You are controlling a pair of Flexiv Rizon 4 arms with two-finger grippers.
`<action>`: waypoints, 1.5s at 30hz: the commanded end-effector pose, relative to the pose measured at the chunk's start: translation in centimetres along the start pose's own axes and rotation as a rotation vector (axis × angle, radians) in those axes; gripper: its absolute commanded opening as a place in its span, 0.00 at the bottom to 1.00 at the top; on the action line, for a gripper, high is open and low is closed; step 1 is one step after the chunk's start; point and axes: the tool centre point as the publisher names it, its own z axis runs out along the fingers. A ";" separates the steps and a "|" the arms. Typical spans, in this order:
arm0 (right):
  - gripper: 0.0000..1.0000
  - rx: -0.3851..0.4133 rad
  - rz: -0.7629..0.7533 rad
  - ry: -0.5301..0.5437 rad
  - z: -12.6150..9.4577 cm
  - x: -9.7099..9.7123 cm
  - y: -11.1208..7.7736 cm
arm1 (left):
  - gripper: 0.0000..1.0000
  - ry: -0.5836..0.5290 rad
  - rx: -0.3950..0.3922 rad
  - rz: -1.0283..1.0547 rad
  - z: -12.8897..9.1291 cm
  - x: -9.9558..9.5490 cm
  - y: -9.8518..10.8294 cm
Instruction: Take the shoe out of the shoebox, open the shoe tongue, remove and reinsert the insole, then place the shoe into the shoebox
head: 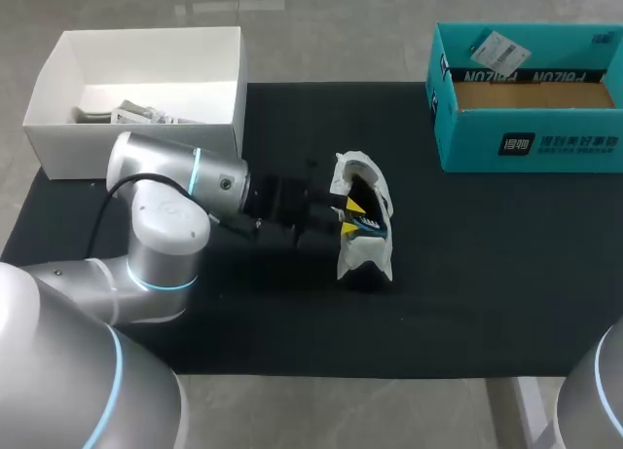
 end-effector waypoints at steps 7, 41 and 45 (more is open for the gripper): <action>1.00 0.000 0.002 -0.003 0.0 0.0 0.0 | 0.38 0.035 -0.010 0.037 0.3 0.7 -0.7; 1.00 0.000 0.002 -0.003 0.0 0.0 0.0 | 0.35 0.019 -0.168 0.170 0.4 0.1 1.4; 1.00 0.000 0.002 -0.003 0.0 0.0 0.0 | 0.38 0.016 -0.152 0.173 -0.1 0.1 0.6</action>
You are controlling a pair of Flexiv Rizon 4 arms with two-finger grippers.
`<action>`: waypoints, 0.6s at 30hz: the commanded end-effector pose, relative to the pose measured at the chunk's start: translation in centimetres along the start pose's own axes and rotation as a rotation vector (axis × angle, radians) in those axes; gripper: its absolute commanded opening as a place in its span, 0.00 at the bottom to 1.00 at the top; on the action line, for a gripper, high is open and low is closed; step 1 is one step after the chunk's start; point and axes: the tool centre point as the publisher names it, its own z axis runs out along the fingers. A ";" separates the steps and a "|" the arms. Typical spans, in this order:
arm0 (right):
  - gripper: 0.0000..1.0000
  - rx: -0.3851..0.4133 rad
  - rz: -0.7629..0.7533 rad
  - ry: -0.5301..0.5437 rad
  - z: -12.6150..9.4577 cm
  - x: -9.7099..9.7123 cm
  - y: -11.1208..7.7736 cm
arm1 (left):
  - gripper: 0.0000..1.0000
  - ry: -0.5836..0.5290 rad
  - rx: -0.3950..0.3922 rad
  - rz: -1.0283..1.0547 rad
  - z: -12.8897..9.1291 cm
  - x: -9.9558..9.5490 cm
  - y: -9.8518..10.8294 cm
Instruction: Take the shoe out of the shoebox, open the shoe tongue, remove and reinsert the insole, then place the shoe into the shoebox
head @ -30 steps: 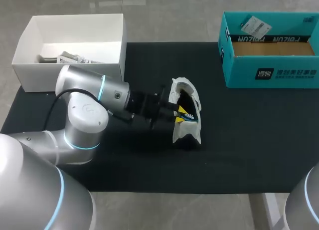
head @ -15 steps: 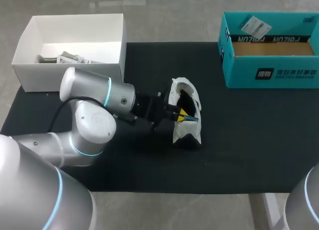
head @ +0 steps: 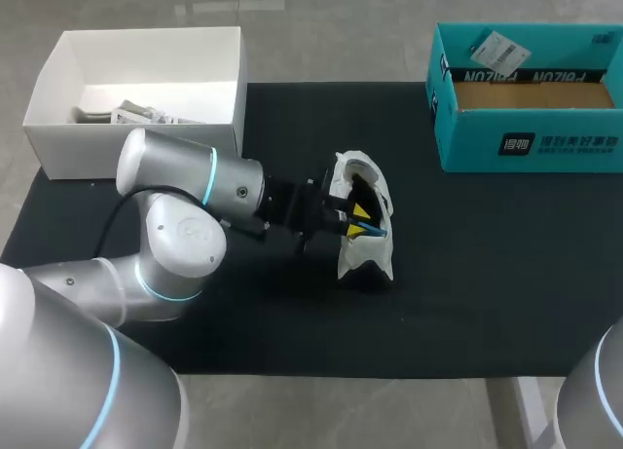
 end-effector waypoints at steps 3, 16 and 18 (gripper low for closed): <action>1.00 0.001 0.002 -0.002 0.0 0.0 0.0 | 0.37 -0.001 0.018 0.014 -1.2 0.2 -0.8; 1.00 0.001 0.002 -0.002 0.0 0.0 0.0 | 0.00 0.040 0.024 -0.006 -0.2 0.8 0.0; 1.00 0.001 0.002 -0.002 0.0 0.0 0.0 | 0.00 0.053 0.026 -0.018 0.0 1.0 0.2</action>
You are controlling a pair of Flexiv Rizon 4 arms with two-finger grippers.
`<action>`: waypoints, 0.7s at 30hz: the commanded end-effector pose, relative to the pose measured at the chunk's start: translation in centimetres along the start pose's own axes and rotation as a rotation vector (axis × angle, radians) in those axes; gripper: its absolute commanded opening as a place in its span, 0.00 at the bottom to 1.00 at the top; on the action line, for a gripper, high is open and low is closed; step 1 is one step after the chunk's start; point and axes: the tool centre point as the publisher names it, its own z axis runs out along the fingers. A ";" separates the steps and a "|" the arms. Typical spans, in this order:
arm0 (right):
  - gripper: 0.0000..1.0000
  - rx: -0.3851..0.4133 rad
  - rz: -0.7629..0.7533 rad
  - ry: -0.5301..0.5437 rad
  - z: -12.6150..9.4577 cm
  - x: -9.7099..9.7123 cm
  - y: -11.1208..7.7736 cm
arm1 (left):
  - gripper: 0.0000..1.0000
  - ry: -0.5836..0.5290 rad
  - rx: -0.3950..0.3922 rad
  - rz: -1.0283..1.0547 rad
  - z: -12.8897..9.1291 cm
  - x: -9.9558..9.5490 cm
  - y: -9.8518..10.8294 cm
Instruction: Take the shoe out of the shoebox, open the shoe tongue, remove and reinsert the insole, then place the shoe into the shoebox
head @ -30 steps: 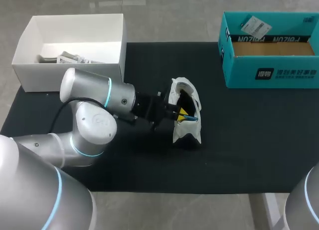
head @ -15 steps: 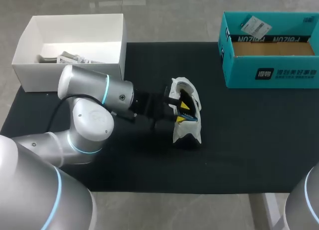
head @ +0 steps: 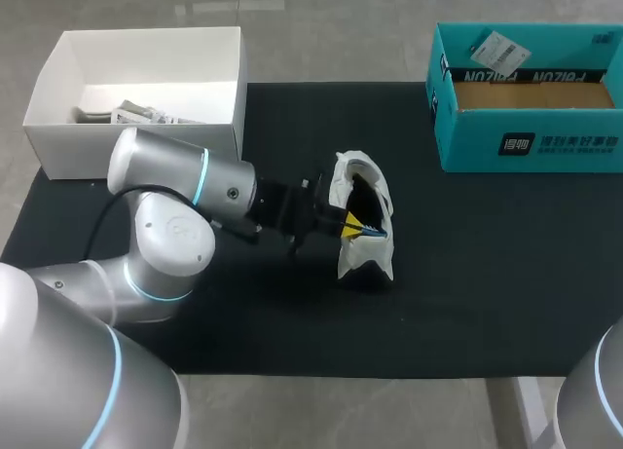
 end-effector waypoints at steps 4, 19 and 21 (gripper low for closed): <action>1.00 0.000 0.002 -0.002 0.0 0.0 0.0 | 0.00 0.033 0.000 -0.019 1.0 -0.1 0.6; 1.00 0.000 0.002 -0.002 0.0 0.0 0.0 | 1.00 0.058 0.054 -0.064 -1.7 -2.0 -1.4; 1.00 0.000 0.002 -0.002 0.0 0.0 0.0 | 1.00 0.091 0.055 -0.061 -1.7 -2.2 -1.6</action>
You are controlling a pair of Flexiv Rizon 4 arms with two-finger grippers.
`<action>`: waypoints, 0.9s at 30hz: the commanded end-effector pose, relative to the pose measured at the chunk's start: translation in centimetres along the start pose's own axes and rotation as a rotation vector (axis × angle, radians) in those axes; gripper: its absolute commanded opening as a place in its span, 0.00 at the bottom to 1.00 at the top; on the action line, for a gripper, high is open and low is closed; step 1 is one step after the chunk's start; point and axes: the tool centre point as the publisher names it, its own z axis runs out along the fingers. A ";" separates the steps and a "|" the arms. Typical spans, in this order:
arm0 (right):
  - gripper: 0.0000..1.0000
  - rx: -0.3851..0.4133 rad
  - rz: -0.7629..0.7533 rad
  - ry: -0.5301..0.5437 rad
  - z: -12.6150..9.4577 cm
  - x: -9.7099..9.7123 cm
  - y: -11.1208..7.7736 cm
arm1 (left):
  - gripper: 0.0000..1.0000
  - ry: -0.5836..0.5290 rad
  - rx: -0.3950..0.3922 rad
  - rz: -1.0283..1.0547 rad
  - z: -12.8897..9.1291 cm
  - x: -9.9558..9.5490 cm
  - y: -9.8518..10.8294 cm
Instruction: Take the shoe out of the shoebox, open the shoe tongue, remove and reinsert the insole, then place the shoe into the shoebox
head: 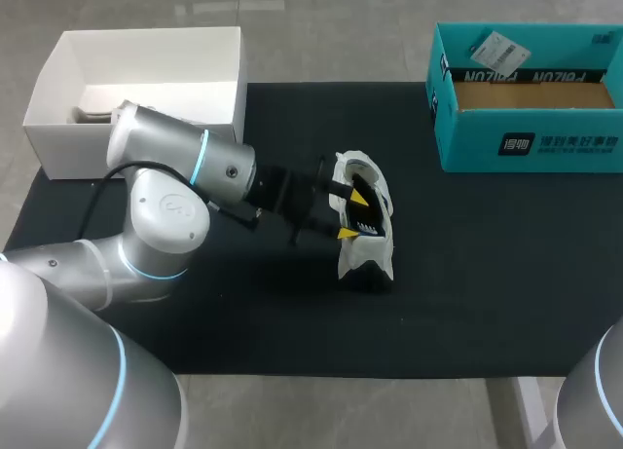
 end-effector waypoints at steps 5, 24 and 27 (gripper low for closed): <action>1.00 0.000 0.002 -0.002 0.1 0.0 0.0 | 0.00 0.165 -0.055 0.070 -0.6 -2.2 -0.1; 1.00 0.000 0.002 -0.002 0.1 0.0 0.0 | 0.00 0.831 -0.193 0.096 -3.0 -4.2 -1.7; 1.00 0.000 0.002 -0.002 0.1 0.0 0.0 | 0.00 0.831 -0.193 0.096 -3.0 -4.2 -1.7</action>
